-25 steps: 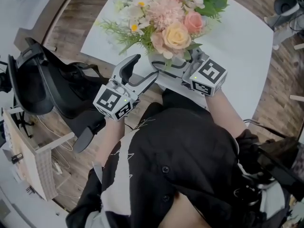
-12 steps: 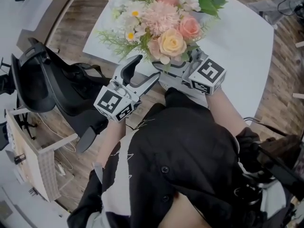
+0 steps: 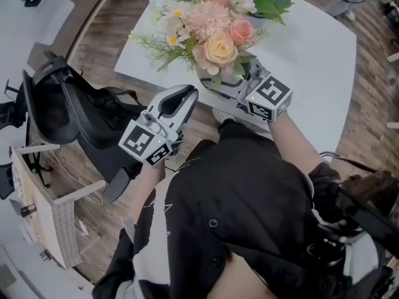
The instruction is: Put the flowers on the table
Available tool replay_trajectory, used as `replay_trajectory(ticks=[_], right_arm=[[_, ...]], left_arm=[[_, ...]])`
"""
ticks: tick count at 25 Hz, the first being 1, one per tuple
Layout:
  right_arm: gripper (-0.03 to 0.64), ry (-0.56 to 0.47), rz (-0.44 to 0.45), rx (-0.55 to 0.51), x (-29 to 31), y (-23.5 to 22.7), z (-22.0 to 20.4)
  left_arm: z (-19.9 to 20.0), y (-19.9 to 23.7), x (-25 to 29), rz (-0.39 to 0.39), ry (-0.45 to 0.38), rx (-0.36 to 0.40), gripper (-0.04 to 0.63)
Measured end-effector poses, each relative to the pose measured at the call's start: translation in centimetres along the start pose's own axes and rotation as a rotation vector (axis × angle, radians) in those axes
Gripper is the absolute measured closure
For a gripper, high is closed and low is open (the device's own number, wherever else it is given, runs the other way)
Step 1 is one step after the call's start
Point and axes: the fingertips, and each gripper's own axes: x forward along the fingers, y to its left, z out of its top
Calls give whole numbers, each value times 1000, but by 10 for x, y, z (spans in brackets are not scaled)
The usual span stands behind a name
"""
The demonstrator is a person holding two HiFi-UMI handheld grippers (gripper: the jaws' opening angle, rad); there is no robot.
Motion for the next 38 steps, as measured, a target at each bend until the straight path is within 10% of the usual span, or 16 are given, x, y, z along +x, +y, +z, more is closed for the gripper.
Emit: replay_trajectory(ticks=[18,30,32,35,38], right_arm=[[212,5,-157,-40,-37,16,19],[228,-5,-270,137,-102,51,25],[280,17,-283,128,-107,54,24],[543,28,-278,130,-111,61,25],[545,32,-262,117,-115,70,30]], left_arm=[[33,-17,-55,46,-115,-112,580],[43,-75,-57,-43,-179,-175,580],[42,-83,-58,-50,-168,-169,580],[38,-89,-59,-53,-152,-156,580],[35,-96,-56,-52,-135,-134,580]])
